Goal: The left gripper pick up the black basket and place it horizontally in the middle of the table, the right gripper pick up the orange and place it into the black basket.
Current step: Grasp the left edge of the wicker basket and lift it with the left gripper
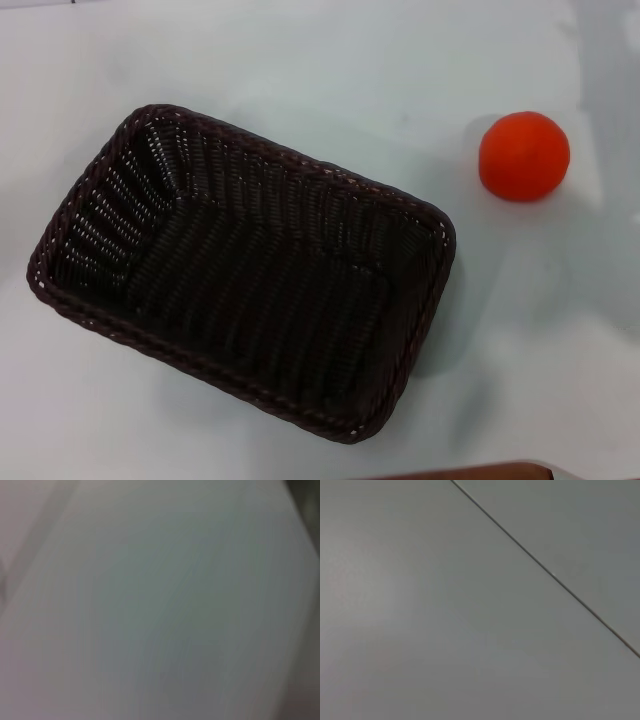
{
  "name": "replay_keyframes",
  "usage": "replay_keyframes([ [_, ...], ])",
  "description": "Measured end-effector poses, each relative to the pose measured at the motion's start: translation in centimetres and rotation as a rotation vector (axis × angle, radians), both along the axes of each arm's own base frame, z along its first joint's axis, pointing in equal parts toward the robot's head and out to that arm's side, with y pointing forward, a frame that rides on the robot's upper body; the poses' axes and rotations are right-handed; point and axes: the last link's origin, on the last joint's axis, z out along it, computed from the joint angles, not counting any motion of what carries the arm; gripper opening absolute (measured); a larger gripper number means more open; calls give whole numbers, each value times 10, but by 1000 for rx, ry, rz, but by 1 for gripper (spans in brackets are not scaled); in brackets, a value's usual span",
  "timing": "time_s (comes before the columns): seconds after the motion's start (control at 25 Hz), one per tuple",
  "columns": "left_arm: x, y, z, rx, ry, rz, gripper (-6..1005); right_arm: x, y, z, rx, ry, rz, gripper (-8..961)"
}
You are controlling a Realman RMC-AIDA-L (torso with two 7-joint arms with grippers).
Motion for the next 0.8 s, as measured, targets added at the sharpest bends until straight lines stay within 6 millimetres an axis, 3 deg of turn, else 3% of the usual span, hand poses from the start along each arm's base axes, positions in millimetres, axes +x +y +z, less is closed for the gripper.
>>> replay_keyframes([
  [0.28, 15, 4, 10, -239, 290, 202, 776, 5, 1, 1, -1, 14, -32, 839],
  [0.56, 35, 16, -9, -379, 522, 355, 773, 5, 5, 2, -4, 19, -39, 839],
  [0.8, 51, 30, -27, -448, 628, 388, 770, 6, 6, 3, -7, 21, -48, 839],
])
